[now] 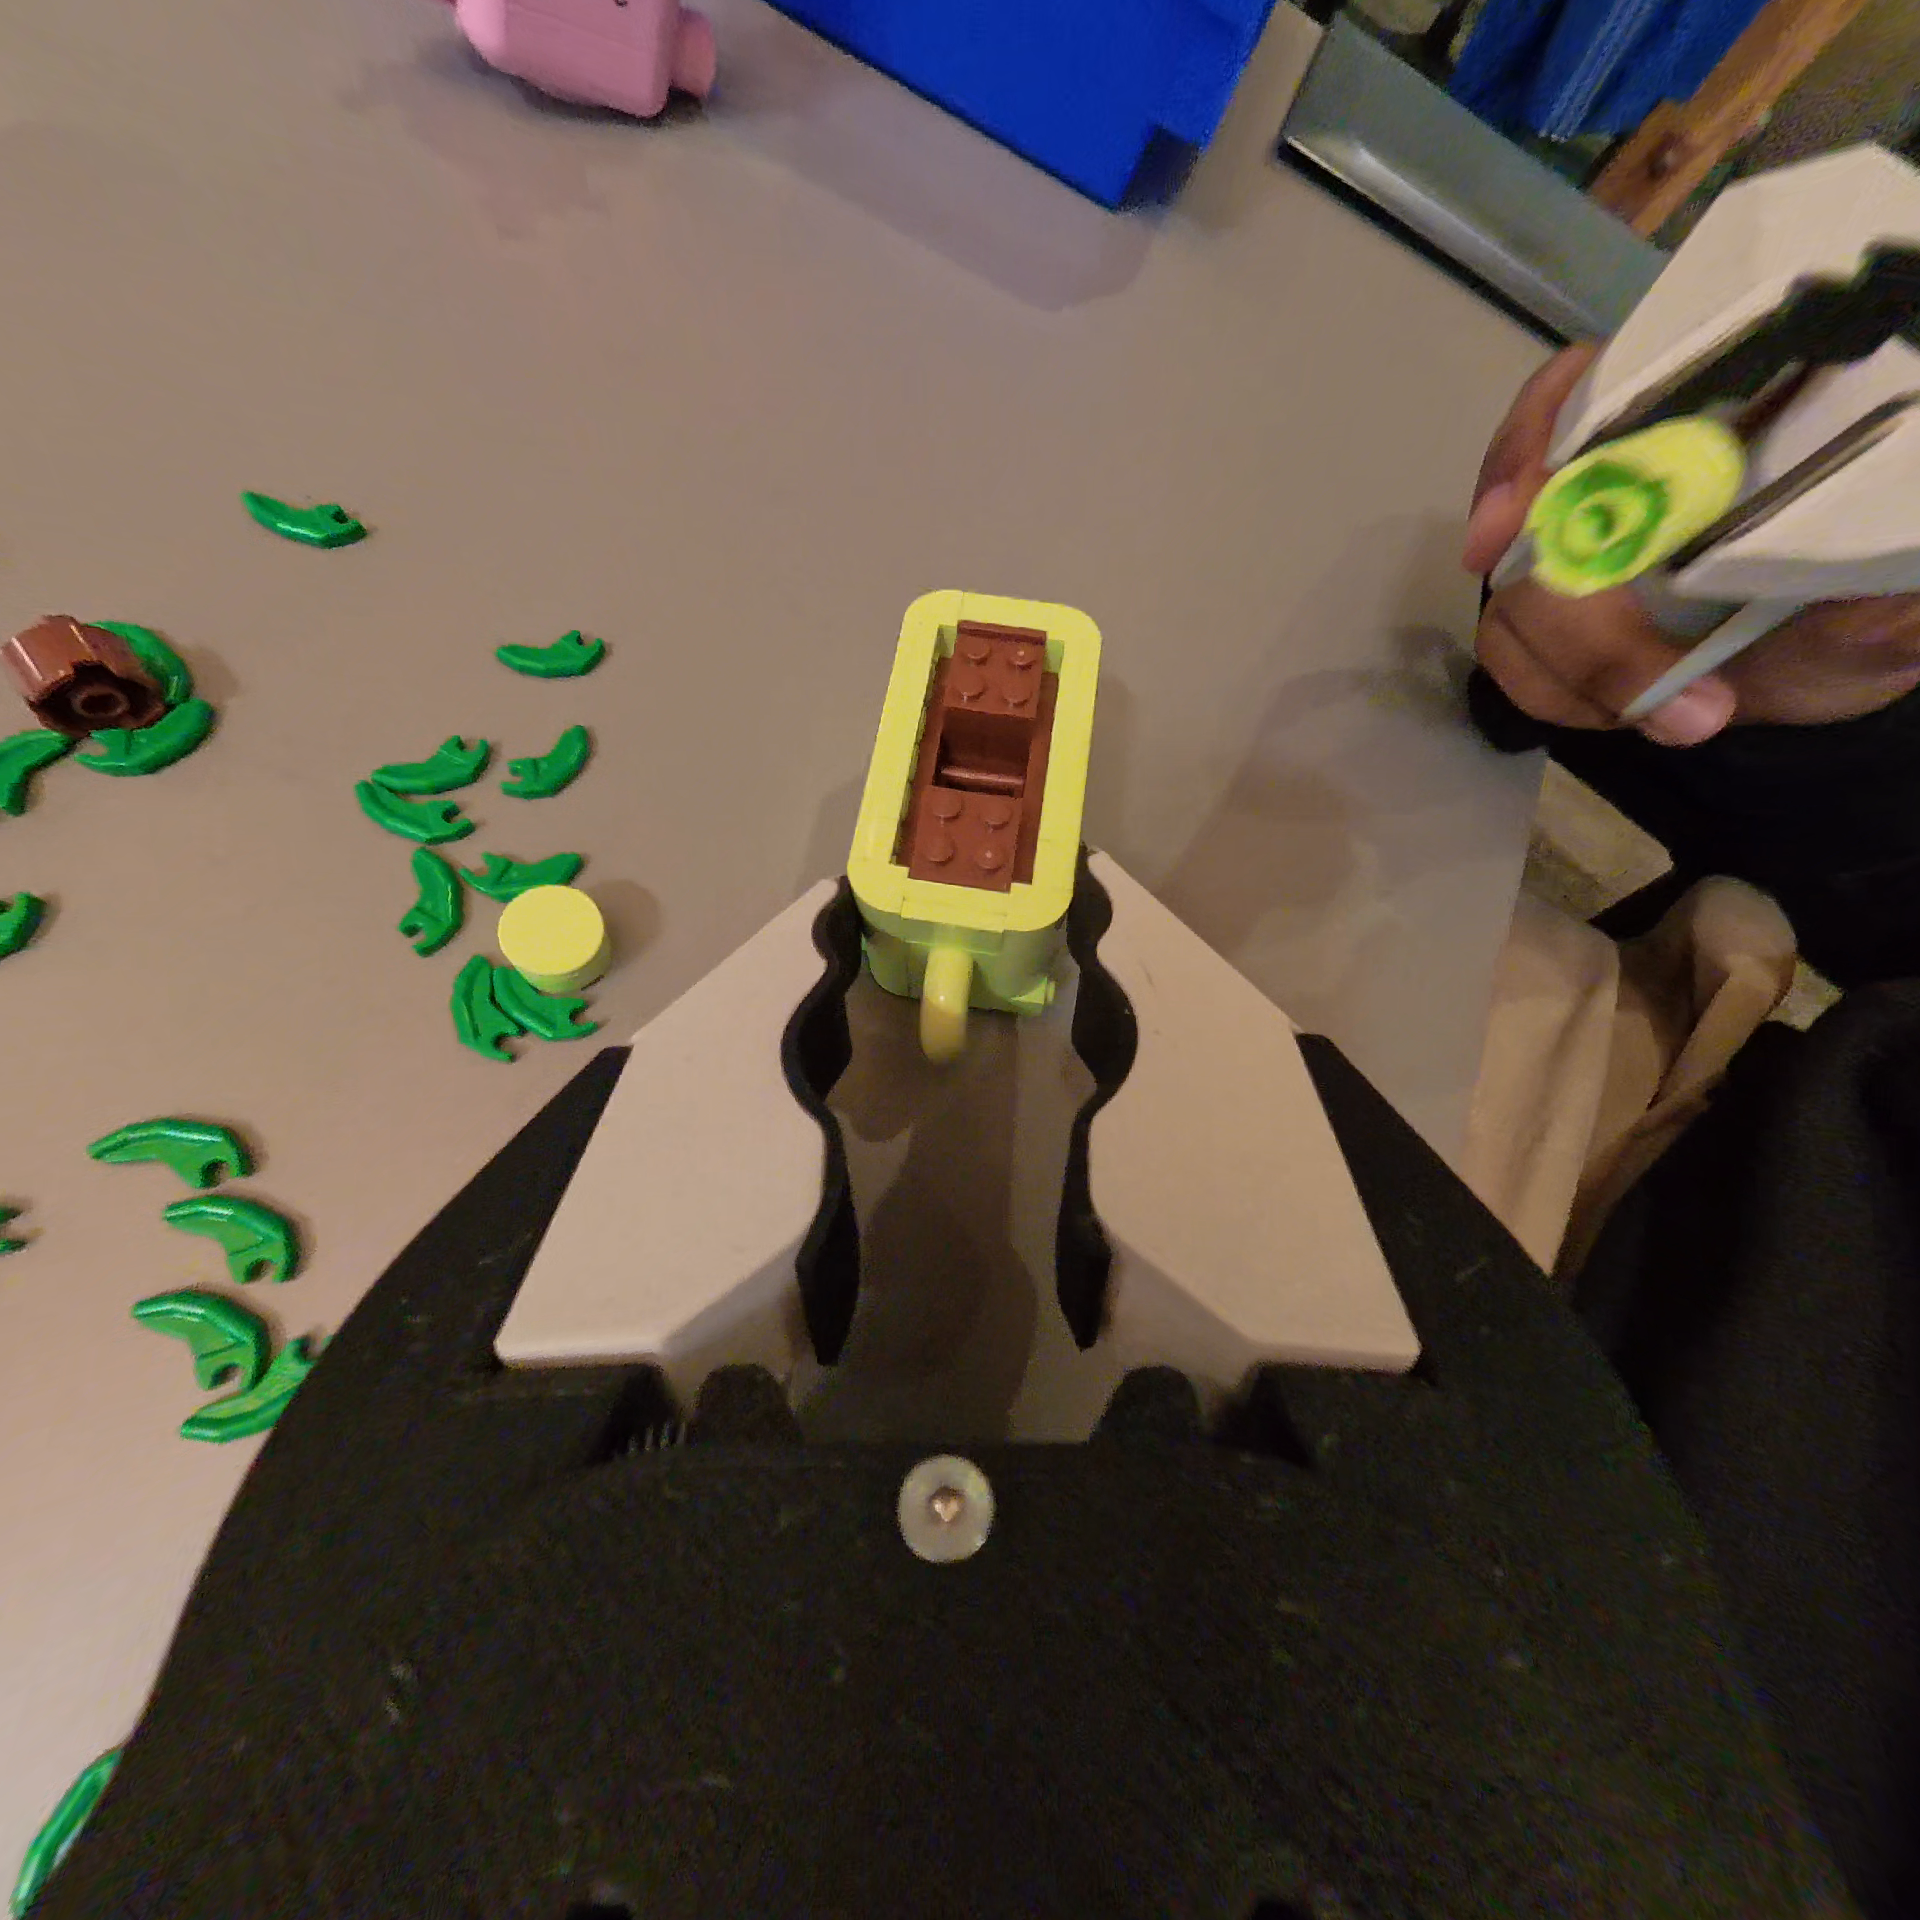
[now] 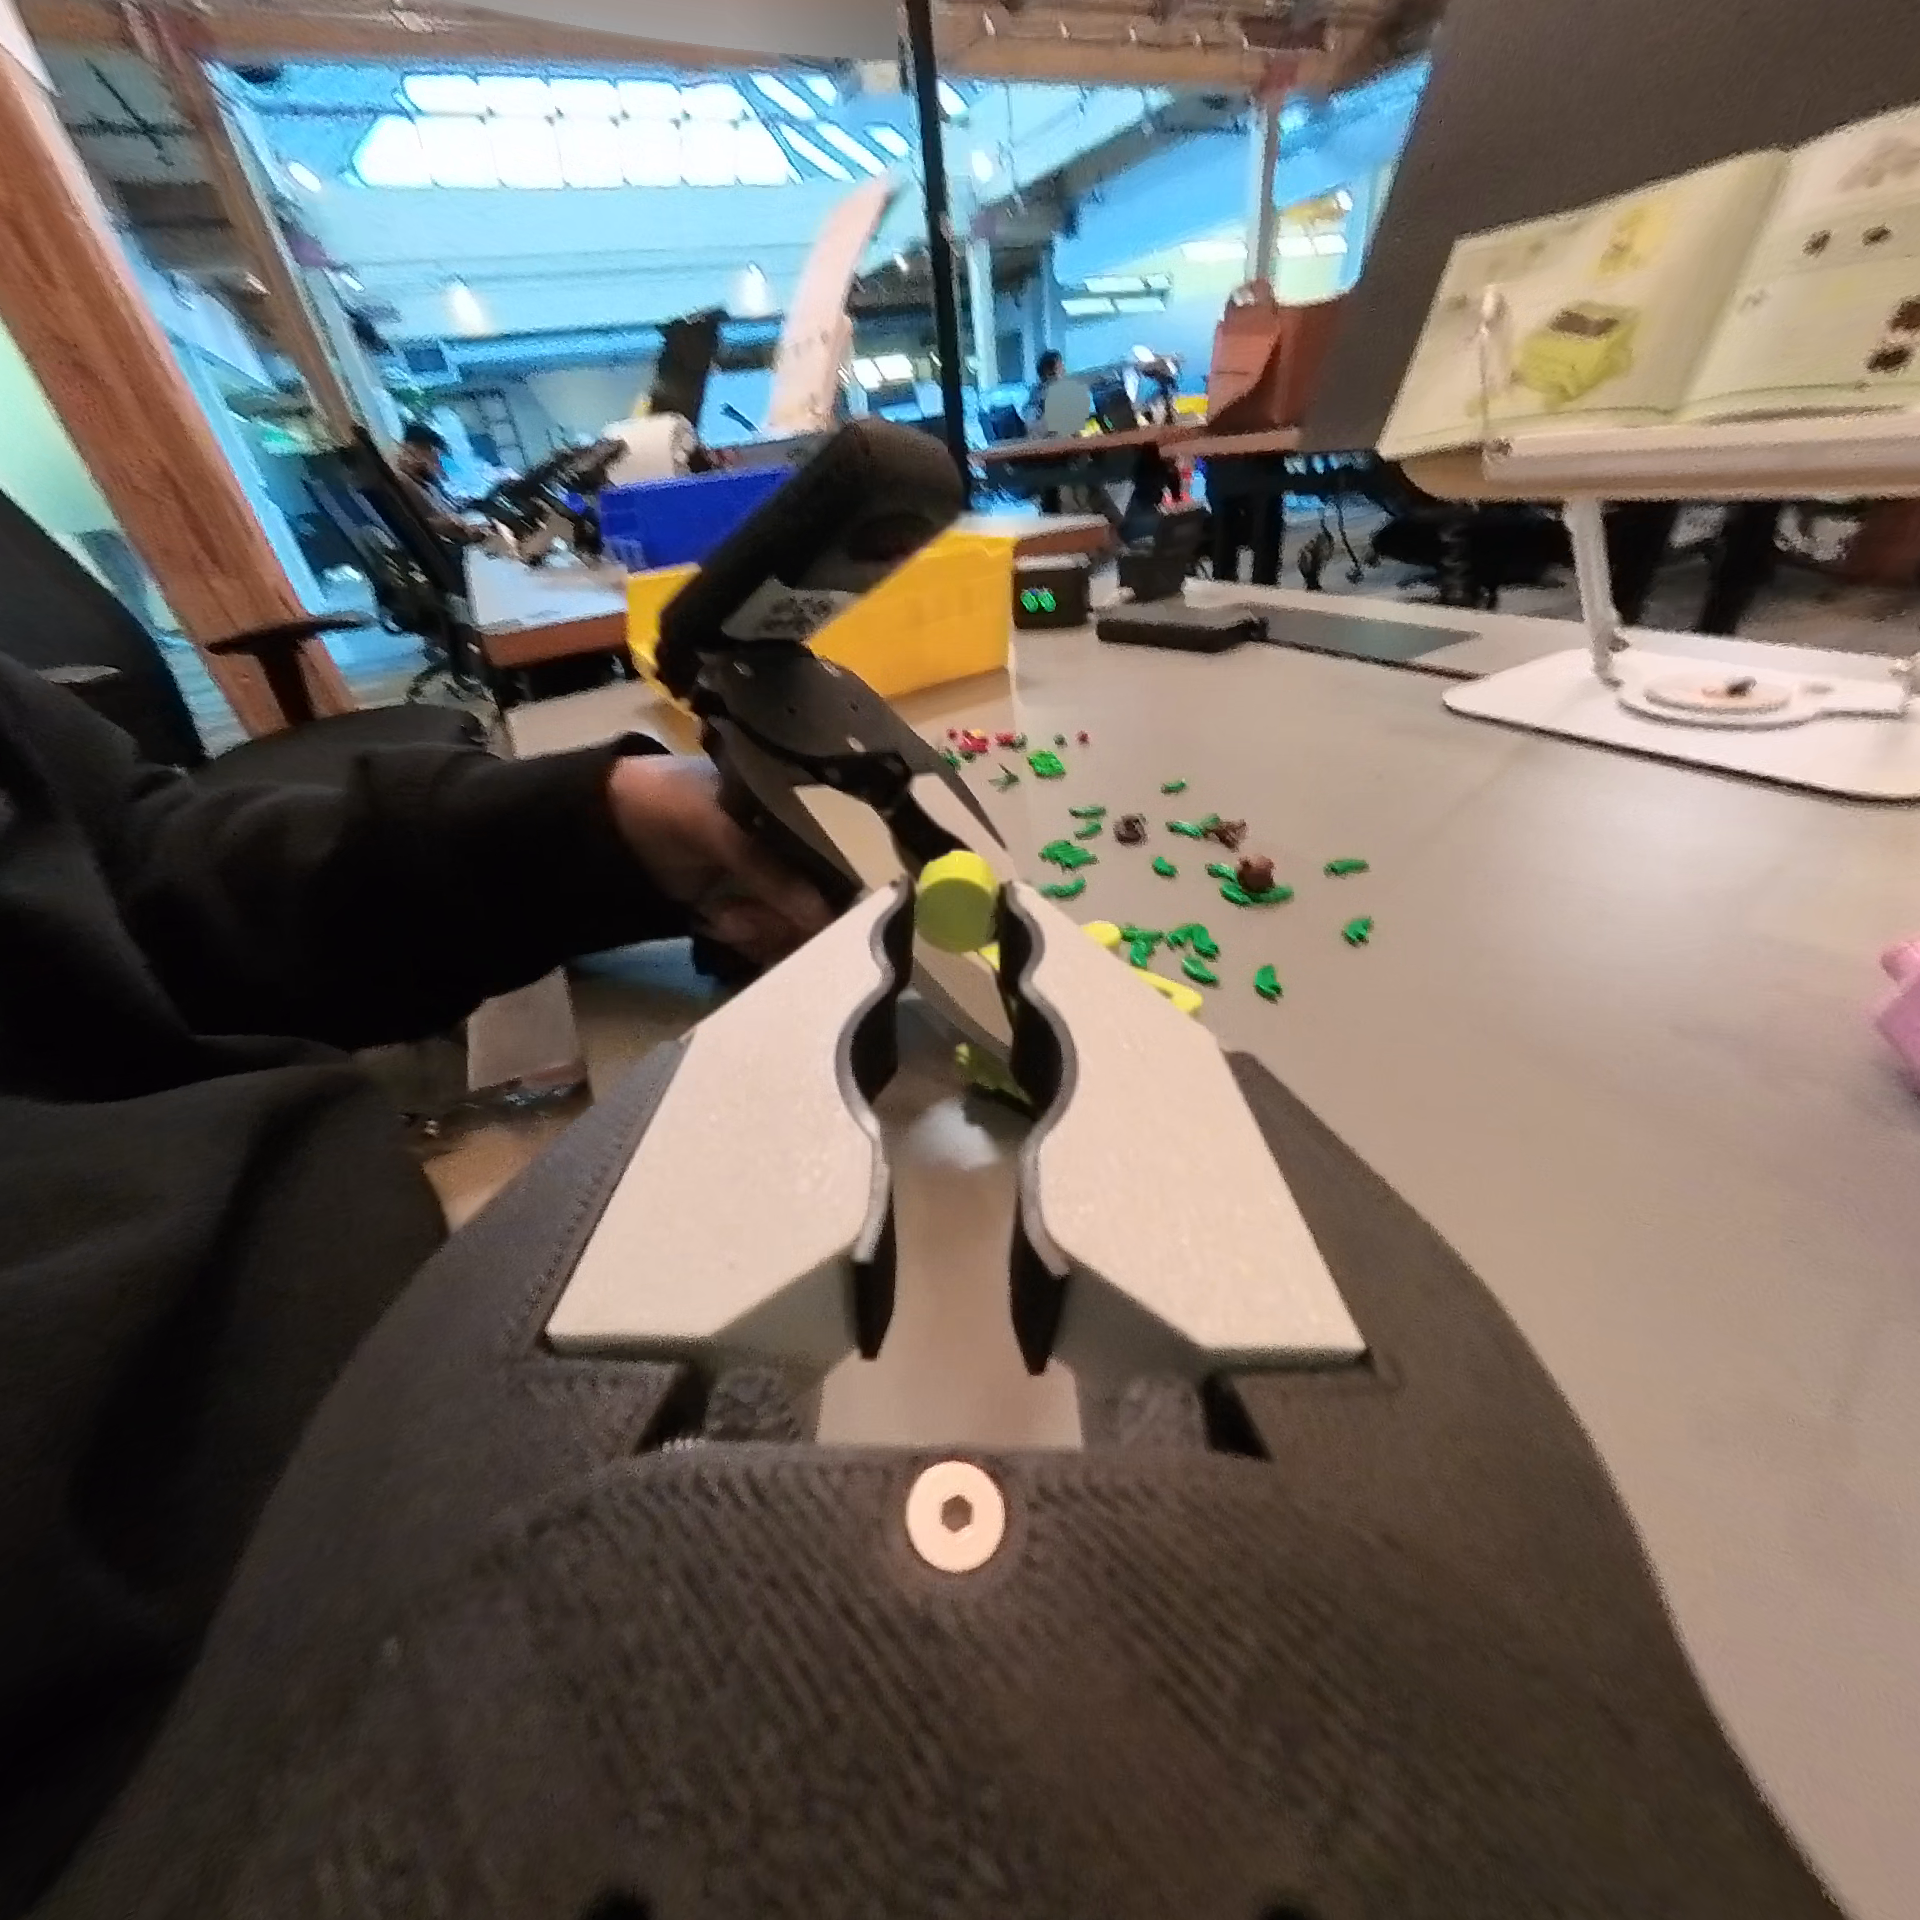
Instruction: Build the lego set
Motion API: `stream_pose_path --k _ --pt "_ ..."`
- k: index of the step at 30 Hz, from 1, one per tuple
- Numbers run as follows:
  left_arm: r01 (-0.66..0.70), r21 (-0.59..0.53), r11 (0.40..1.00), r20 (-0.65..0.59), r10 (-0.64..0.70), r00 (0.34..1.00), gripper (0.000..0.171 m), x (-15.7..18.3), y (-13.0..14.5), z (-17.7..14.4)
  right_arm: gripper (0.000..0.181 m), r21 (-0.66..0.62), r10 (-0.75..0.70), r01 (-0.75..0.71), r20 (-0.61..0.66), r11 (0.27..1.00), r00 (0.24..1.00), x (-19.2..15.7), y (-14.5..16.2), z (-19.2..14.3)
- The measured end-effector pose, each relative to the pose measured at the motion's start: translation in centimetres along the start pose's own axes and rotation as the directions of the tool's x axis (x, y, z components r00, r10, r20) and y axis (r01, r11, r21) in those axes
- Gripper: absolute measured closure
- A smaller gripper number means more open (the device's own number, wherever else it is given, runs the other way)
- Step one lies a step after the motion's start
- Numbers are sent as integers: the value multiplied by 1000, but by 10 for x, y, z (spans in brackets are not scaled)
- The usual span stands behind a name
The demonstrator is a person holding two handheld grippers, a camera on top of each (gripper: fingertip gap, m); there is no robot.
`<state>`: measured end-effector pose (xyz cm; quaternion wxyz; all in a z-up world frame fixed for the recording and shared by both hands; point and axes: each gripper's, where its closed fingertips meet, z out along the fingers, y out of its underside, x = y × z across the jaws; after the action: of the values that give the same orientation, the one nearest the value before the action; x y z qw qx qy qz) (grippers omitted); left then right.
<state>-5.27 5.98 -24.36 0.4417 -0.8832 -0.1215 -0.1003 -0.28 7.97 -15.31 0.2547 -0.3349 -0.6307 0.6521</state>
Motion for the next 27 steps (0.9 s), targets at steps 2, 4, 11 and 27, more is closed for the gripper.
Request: stream_pose_path --k 2,4,11,27 --pt "79 17 997 -4 -79 997 132 -1 -4 3 167 -82 11 -16 -63 997 998 9 11 3" --pt "195 36 980 -28 -194 981 132 -1 -8 5 167 -161 47 -67 -122 985 991 18 23 6" --pt "333 54 941 -71 -329 942 132 1 -10 8 167 -326 152 -209 -192 922 970 18 54 20" --pt "385 130 914 -52 -381 923 132 -1 -15 11 167 -441 -48 -109 -330 891 943 18 72 36"
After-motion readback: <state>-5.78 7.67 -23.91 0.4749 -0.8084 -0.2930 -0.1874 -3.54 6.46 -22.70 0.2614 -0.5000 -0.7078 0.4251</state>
